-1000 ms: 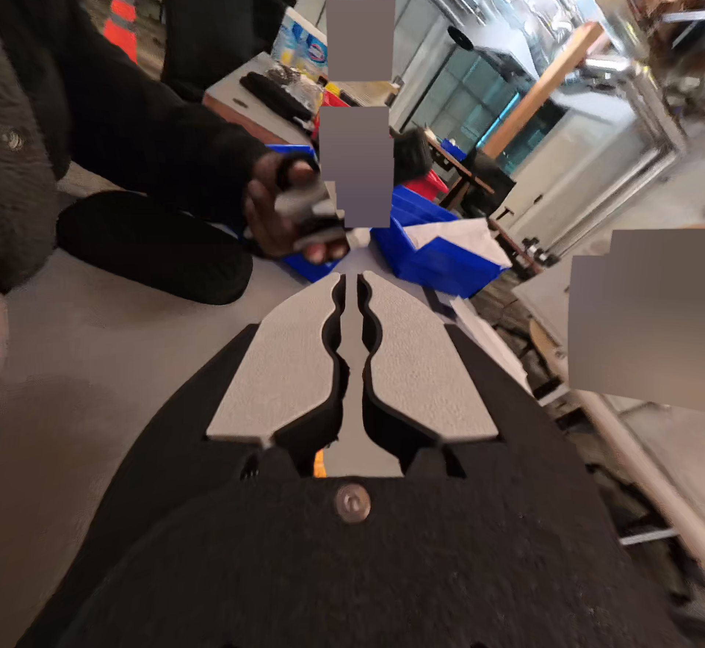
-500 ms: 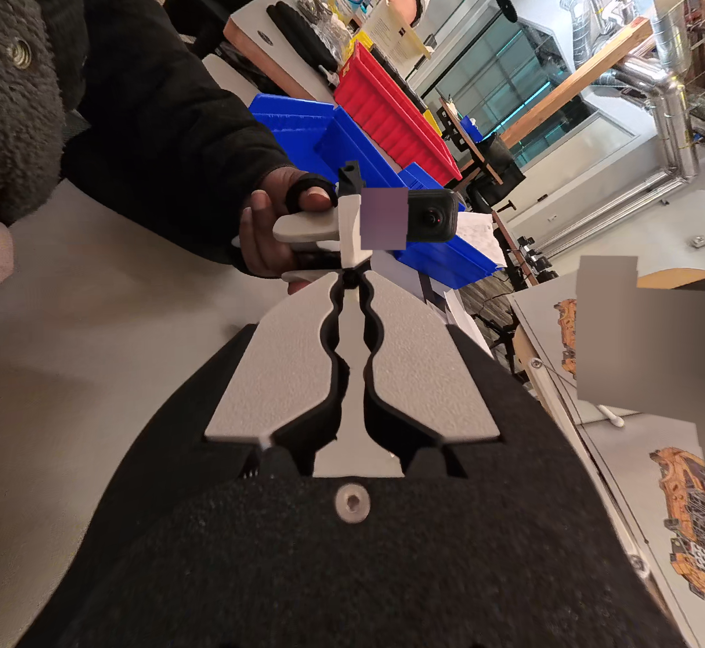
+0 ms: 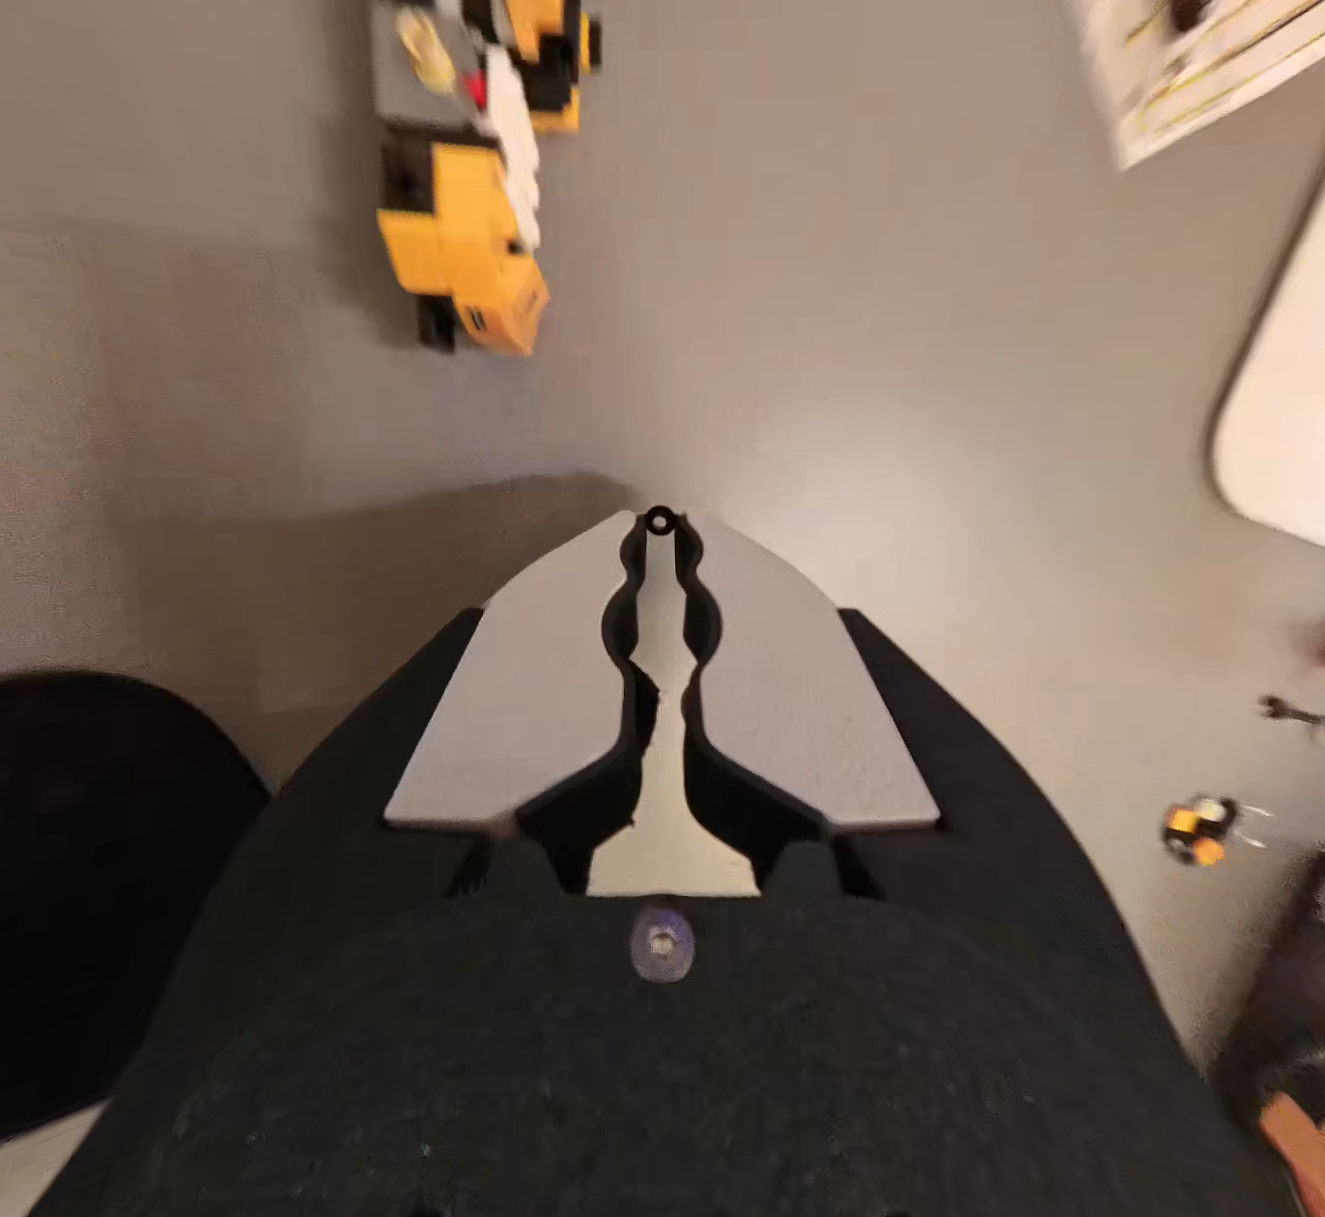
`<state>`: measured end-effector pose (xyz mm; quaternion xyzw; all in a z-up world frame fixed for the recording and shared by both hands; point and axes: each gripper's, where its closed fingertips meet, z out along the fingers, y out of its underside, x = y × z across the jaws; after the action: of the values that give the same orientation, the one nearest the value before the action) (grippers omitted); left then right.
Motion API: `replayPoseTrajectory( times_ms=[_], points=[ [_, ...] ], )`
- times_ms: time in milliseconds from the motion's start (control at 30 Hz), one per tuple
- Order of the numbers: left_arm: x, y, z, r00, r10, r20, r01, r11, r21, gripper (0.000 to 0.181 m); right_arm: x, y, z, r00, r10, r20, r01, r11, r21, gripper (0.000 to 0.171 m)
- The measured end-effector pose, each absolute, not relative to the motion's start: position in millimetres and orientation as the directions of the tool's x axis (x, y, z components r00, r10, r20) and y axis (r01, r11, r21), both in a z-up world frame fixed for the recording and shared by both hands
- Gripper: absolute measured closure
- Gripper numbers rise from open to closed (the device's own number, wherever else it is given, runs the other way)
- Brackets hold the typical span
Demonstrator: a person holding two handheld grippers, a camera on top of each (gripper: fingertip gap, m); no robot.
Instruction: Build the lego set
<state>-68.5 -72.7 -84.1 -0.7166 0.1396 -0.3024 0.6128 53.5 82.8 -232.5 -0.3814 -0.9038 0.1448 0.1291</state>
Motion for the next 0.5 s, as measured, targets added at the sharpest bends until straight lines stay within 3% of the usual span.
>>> replayPoseTrajectory(
  times_ms=[33, 200, 500],
  points=[
    [-71.2, -72.8, -88.2, 0.796, -0.553, 0.246, 0.152, -0.210, -0.966, 0.172, 55.5, 85.2, -239.2, -0.683, 0.725, 0.091, 0.666, 0.669, -0.330, 0.164],
    [-74.3, -71.1, -113.4, 0.850, -0.506, 0.145, 0.021, -0.242, -0.970, 0.173, 56.6, 85.3, -253.0, -0.717, 0.696, 0.034, 0.675, 0.706, -0.215, 0.164],
    [-61.8, -71.9, -133.3, 0.837, -0.543, 0.070, -0.100, -0.277, -0.956, 0.171, 53.6, 84.8, -253.2, -0.709, 0.705, 0.021, 0.689, 0.698, -0.196, 0.162]
  ],
)
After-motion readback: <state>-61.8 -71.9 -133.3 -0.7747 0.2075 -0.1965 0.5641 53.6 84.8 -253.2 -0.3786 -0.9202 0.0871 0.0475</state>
